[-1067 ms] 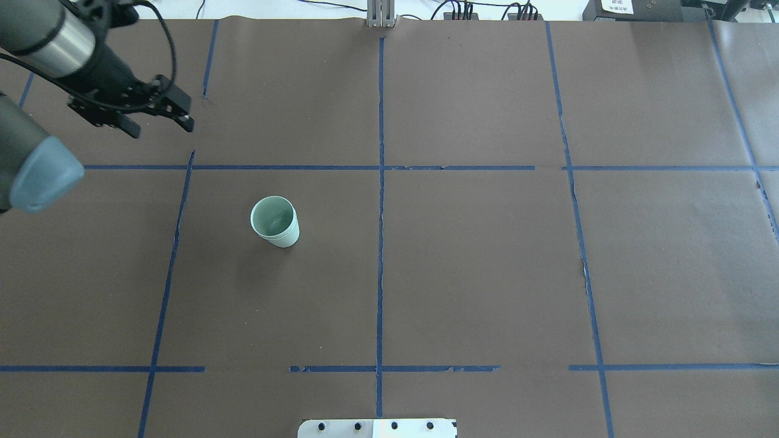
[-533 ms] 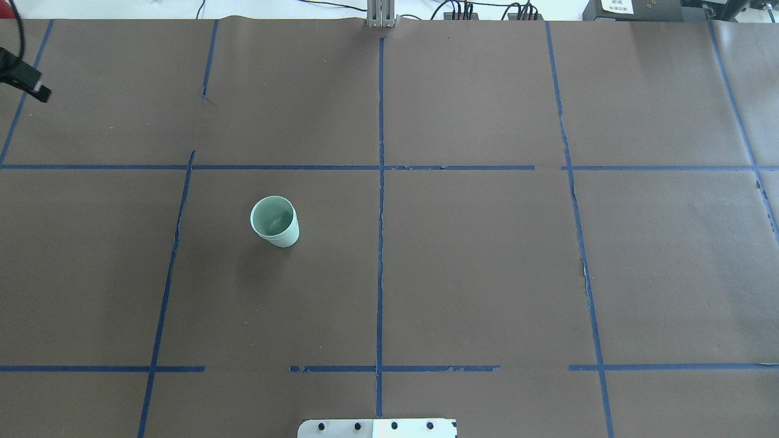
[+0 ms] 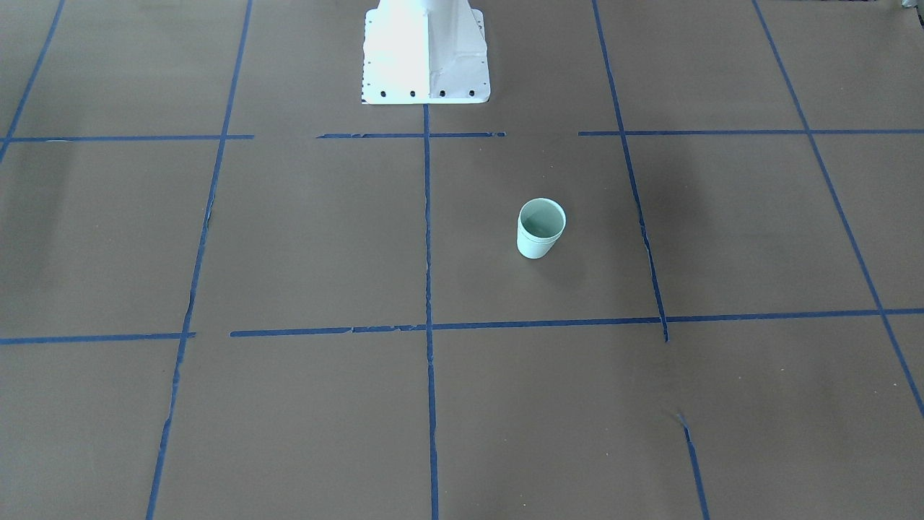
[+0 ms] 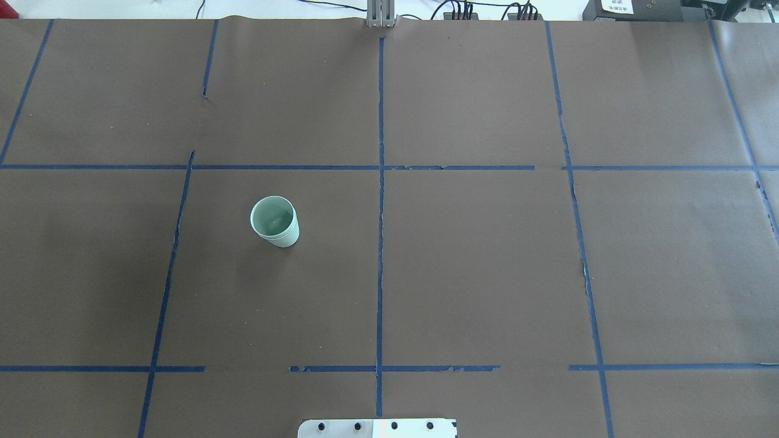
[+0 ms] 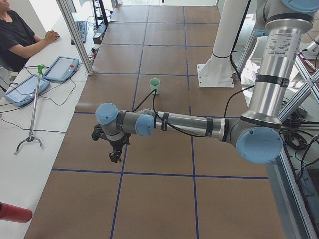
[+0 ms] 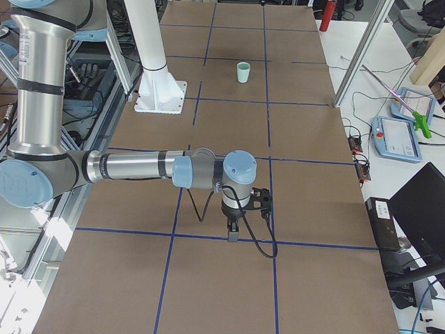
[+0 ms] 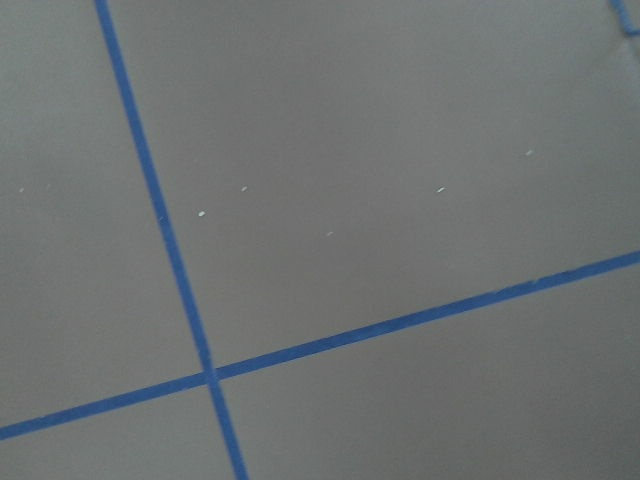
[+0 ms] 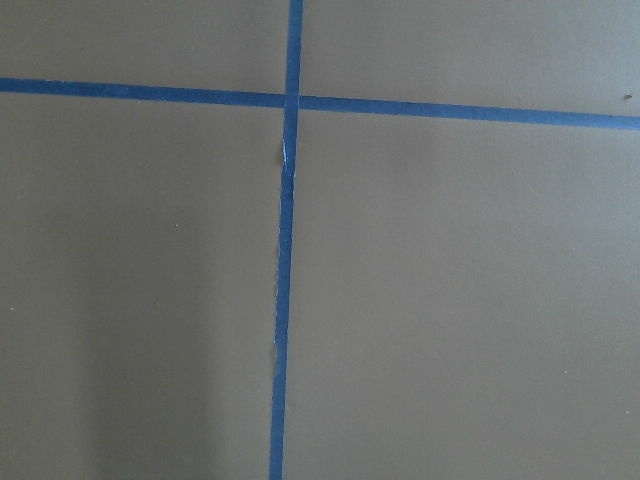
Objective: Stack cups
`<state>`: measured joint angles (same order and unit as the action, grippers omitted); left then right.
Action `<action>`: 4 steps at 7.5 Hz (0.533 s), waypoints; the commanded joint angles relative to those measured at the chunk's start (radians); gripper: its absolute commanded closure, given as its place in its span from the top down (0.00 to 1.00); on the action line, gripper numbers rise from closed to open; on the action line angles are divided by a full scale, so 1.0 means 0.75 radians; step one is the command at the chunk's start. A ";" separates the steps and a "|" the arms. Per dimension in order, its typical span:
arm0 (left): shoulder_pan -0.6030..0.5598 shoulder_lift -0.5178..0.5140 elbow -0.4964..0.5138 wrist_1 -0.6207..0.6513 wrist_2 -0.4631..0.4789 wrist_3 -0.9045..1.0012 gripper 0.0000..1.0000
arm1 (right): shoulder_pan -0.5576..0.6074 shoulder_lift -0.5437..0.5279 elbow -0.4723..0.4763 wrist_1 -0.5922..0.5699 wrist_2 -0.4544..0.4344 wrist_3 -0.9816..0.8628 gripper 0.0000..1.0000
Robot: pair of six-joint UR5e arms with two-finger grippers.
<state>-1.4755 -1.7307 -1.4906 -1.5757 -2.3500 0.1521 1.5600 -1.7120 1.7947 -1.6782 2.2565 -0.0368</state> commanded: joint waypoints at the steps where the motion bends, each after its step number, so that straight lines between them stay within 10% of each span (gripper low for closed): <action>1: -0.049 0.021 0.004 0.004 0.004 0.008 1.00 | 0.000 0.000 0.000 0.000 0.000 0.000 1.00; 4: -0.143 0.076 -0.005 0.011 0.006 -0.002 1.00 | 0.000 0.000 0.000 0.000 0.000 0.000 1.00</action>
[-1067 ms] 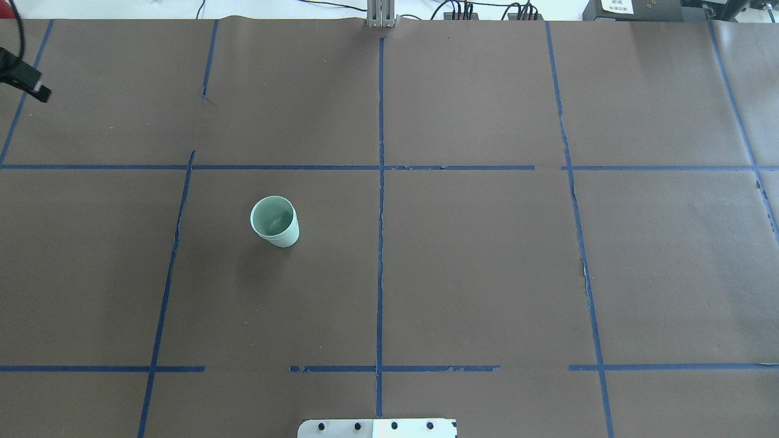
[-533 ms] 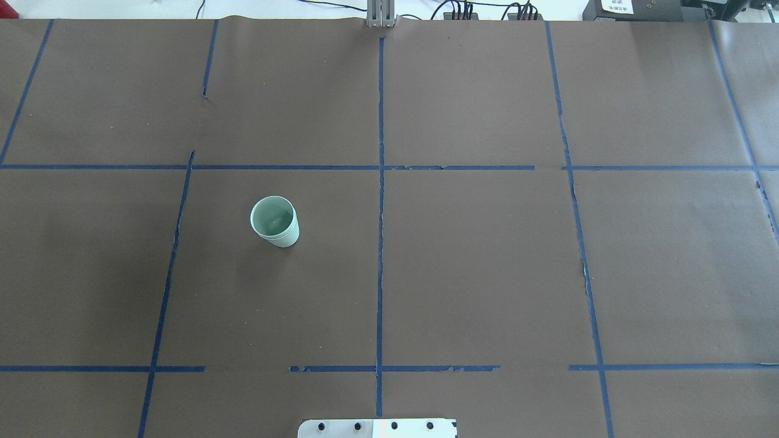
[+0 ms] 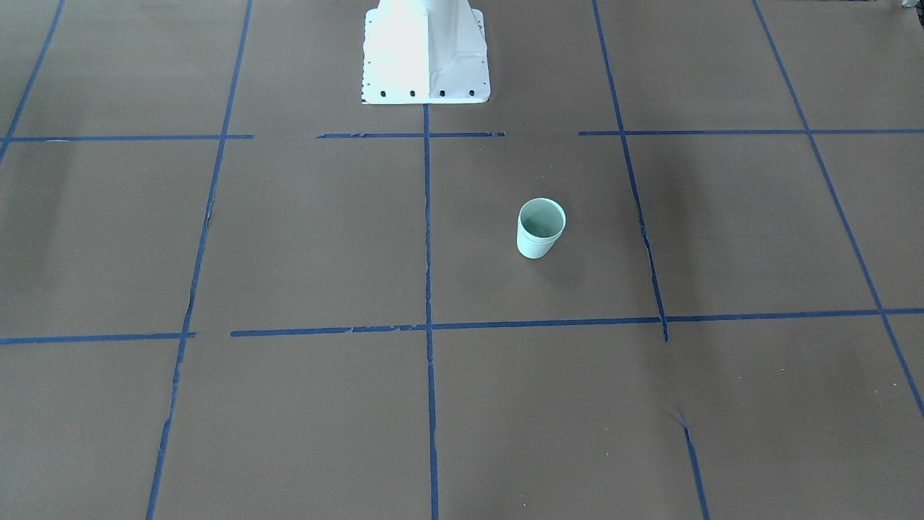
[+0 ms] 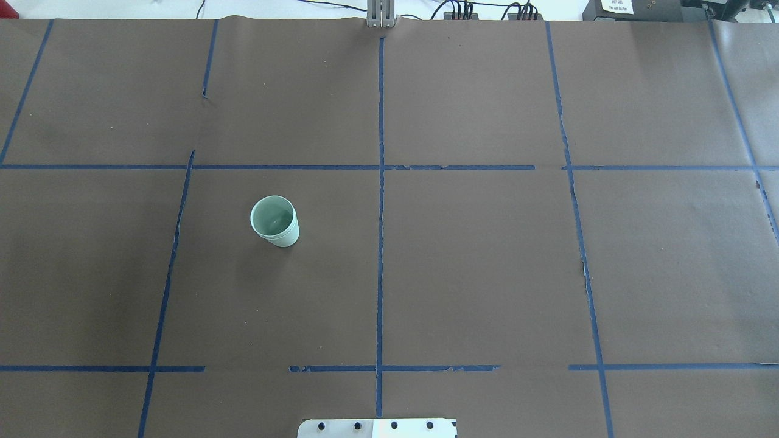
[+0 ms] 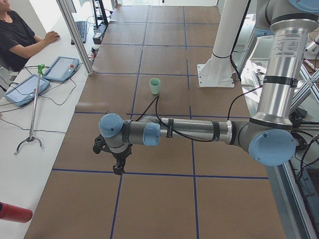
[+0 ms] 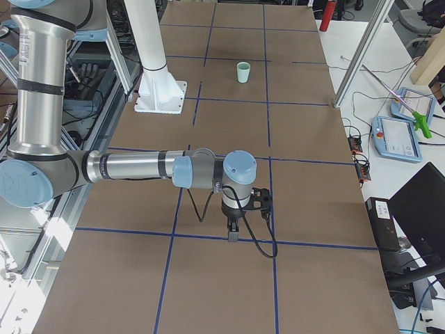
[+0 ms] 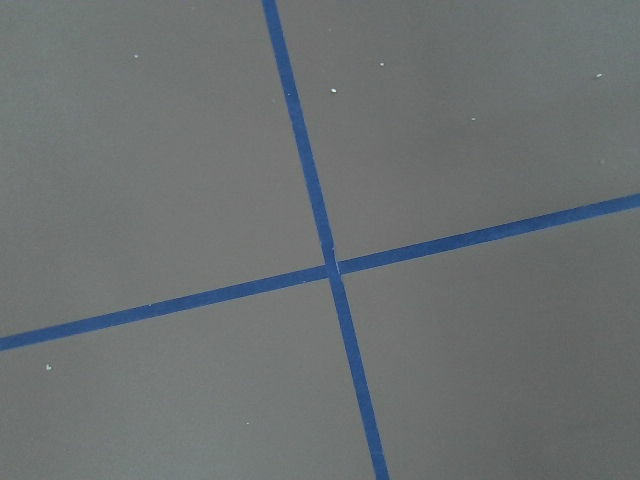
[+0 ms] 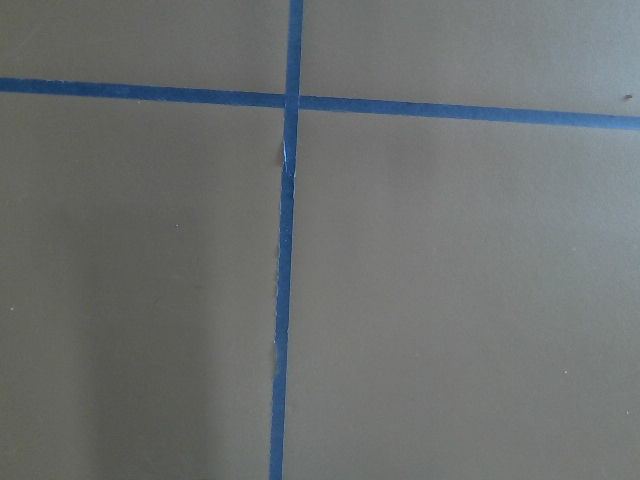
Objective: Stack cups
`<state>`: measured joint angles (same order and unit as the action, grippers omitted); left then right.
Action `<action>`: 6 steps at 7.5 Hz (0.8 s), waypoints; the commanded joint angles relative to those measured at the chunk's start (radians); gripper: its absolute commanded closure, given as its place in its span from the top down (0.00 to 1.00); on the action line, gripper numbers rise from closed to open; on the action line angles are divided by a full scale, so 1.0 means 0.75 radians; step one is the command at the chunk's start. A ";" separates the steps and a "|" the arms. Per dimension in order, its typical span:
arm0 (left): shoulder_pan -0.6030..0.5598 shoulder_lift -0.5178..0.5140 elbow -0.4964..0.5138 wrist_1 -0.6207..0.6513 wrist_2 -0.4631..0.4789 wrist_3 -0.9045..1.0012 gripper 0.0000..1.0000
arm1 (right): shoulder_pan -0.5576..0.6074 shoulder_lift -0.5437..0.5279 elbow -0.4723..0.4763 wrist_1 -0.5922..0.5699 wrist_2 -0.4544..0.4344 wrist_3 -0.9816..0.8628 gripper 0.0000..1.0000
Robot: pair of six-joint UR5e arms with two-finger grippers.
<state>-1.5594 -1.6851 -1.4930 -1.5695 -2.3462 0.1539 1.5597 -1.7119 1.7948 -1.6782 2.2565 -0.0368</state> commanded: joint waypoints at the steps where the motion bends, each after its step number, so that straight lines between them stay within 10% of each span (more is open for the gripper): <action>1: -0.036 0.015 0.001 0.004 0.013 -0.007 1.00 | -0.002 0.000 0.000 0.000 0.000 0.000 1.00; 6: -0.036 0.021 -0.001 0.004 0.030 -0.160 1.00 | 0.000 0.000 0.000 0.000 0.000 0.000 1.00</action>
